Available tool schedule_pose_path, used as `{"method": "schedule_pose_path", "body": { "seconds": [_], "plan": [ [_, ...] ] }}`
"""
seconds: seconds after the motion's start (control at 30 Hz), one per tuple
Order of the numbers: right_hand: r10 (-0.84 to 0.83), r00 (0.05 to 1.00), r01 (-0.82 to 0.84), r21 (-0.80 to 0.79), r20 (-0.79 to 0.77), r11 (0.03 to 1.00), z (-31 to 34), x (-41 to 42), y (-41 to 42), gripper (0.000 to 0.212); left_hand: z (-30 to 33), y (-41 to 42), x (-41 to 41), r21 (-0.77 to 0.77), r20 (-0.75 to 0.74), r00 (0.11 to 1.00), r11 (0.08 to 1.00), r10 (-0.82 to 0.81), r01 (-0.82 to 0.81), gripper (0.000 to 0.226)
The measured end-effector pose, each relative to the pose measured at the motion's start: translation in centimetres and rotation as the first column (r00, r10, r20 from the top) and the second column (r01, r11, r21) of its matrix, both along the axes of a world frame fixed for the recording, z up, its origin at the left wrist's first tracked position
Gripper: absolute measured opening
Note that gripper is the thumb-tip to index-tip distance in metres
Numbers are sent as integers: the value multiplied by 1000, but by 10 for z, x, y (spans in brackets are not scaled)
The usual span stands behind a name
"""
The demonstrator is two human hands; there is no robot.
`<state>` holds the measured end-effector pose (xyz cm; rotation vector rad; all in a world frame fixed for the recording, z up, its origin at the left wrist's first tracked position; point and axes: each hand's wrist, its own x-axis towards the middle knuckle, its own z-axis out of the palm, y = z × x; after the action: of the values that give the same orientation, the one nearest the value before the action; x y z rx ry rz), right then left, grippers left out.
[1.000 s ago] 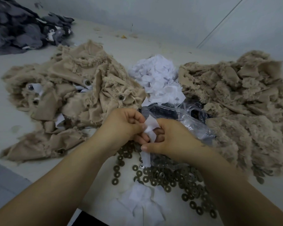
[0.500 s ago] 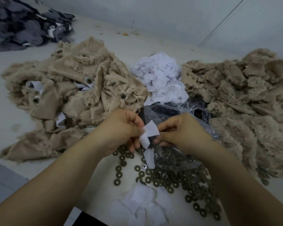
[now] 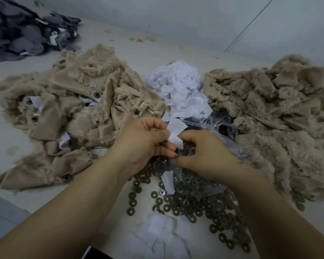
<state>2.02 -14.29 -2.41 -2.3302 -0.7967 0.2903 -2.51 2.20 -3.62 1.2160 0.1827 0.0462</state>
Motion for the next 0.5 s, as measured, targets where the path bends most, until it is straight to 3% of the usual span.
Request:
{"method": "schedule_pose_path", "body": {
  "seconds": [0.13, 0.23, 0.37, 0.5],
  "plan": [
    [-88, 996, 88, -1, -2, 996, -10, 8, 2, 11, 0, 0, 0, 60, 27, 1000, 998, 7, -8, 11],
    [-157, 966, 196, -185, 205, 963, -10, 16, -7, 9, -3, 11, -6, 224, -47, 997, 972, -60, 69, 8],
    [-218, 933, 293, -253, 287, 922, -15, 23, -16, 23, -6, 16, -16, 466, -333, 893, 770, -302, 435, 4],
    [-201, 919, 287, -227, 339, 930, -19, 20, -10, 40, -17, 6, -16, 649, -469, 844, 546, -260, 530, 14]
  ]
}}
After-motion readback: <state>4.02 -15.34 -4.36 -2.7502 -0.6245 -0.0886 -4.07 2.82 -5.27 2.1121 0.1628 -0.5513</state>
